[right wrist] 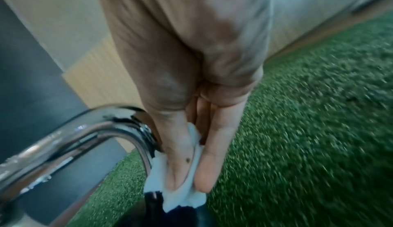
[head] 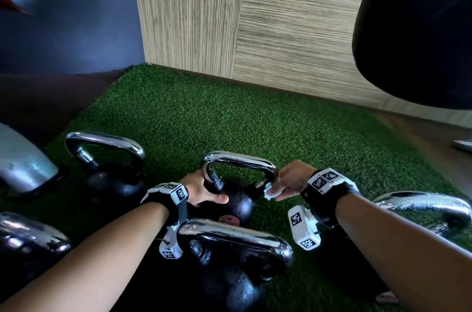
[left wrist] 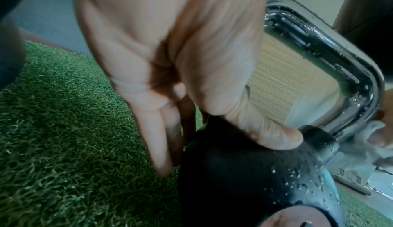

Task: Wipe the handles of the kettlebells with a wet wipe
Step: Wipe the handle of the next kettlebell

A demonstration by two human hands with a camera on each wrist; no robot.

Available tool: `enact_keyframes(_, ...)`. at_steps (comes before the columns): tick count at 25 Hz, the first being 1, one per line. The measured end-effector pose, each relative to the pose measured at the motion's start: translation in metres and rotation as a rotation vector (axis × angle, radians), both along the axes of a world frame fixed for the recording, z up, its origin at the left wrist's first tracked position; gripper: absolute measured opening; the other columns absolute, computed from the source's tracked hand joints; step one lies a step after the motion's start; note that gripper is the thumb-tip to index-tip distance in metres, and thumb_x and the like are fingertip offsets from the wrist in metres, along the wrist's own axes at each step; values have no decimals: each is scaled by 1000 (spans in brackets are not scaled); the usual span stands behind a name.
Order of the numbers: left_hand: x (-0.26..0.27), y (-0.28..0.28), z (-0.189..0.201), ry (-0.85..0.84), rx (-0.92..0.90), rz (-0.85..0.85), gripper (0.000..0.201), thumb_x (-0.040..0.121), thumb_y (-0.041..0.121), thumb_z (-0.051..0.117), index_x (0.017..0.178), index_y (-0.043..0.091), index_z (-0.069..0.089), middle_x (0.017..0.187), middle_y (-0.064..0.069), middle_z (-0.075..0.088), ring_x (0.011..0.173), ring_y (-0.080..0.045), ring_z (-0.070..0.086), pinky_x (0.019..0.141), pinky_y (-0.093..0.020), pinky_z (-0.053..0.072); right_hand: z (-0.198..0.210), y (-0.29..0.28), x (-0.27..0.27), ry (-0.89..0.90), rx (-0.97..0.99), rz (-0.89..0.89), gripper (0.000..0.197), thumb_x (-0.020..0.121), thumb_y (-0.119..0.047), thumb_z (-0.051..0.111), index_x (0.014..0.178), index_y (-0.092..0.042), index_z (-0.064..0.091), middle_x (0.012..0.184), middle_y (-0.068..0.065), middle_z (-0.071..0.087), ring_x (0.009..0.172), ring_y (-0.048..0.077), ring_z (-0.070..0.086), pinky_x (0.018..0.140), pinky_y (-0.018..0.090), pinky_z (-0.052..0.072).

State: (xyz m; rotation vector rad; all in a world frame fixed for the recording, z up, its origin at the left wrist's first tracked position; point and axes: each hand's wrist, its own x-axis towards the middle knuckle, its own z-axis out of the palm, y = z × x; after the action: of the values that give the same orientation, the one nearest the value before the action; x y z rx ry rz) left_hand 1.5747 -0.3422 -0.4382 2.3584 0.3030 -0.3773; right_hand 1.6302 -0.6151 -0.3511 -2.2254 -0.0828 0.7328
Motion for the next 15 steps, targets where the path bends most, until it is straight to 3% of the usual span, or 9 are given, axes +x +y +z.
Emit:
enact_keyframes(3, -6, -6, 5, 32, 122, 25, 108, 53, 78, 83, 137, 19, 52, 130, -4, 63, 99, -22, 72, 79, -32, 63, -21, -2, 1, 55, 92, -35, 44, 67, 2, 90, 107, 9, 73, 102, 22, 78, 92, 32, 78, 96, 47, 59)
enact_keyframes(5, -13, -10, 4, 11, 171, 26, 95, 60, 82, 76, 131, 22, 60, 127, 0, 67, 110, -22, 68, 93, -32, 56, -22, -8, 1, 43, 103, -16, 45, 67, -2, 90, 107, 9, 73, 102, 22, 77, 95, 33, 77, 97, 49, 58)
enact_keyframes(7, -24, -9, 0, -8, 125, 30, 87, 57, 89, 71, 116, 26, 71, 113, 3, 75, 98, -17, 71, 89, -29, 57, -8, -13, -5, 80, 45, 83, 45, 71, -6, 88, 114, -2, 74, 107, 20, 77, 95, 32, 77, 93, 46, 61)
enact_keyframes(10, -34, 3, 16, 1, 139, -6, 51, 76, 63, 78, 112, 26, 76, 104, 4, 79, 91, -14, 75, 79, -22, 56, 31, -12, -12, 177, -175, 363, 56, 78, -11, 84, 130, -8, 62, 120, 22, 72, 100, 32, 75, 94, 42, 60)
enact_keyframes(13, -50, 17, 73, -15, 240, -17, 26, 86, 43, 76, 107, 27, 79, 85, 9, 77, 69, -8, 70, 59, -19, 53, 73, -5, -17, 38, -145, 460, 37, 78, -14, 84, 110, -10, 66, 109, 16, 74, 96, 31, 75, 94, 44, 60)
enact_keyframes(15, -58, 23, 114, -193, 264, -4, 18, 91, 37, 73, 105, 27, 78, 73, 19, 68, 59, 1, 60, 65, -20, 54, 94, -1, -22, -120, -36, 475, 33, 76, -13, 85, 102, -4, 67, 102, 17, 76, 89, 27, 76, 88, 42, 60)
